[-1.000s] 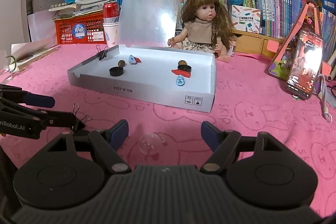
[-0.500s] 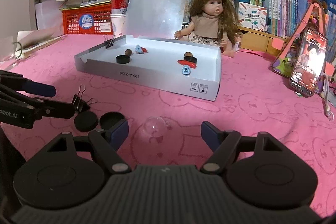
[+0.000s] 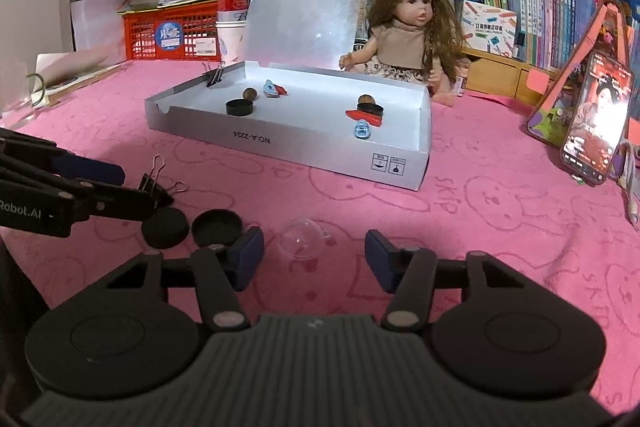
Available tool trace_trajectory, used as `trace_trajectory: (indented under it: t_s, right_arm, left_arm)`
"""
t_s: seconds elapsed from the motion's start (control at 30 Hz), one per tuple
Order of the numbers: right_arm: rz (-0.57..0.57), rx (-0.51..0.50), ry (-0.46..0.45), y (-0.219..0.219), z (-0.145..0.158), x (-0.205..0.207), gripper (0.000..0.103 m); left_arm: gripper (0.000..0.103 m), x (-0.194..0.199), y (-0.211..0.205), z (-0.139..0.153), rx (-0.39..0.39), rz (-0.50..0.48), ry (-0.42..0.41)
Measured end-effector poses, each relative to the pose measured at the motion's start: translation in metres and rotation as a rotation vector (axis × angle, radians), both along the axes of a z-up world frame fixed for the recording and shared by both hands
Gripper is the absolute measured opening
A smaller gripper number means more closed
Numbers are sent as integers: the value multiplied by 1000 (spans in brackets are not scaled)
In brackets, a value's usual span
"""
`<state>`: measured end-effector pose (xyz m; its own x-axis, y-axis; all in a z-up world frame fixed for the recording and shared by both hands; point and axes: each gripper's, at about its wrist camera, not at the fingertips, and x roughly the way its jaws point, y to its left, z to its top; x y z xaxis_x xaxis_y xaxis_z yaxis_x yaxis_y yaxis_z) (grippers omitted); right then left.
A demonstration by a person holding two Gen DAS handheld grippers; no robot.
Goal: Organize rigid objects
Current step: 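Grasp the black binder clip with the left tool while the right tool grasps the clear ball, then carry the binder clip and clear ball with both tools into the white box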
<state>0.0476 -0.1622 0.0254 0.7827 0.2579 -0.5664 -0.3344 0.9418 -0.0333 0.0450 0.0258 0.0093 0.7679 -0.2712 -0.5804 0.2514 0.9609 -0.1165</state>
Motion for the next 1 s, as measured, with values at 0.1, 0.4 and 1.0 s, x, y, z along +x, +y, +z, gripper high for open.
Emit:
trace_trajectory:
  t_s: [0.1,0.4,1.0]
  right_arm:
    - [3,-7,1,3,-2,2,60]
    - [28,8,3,10,-5,4,34]
    - [-20,21,-30,10,8,4,31]
  left_arm:
    - [47,7,0,-3,-8,22,12]
    - [30,15,-4,-8,-13,55,-5]
    - [30,11,0,5,-11,78,-24]
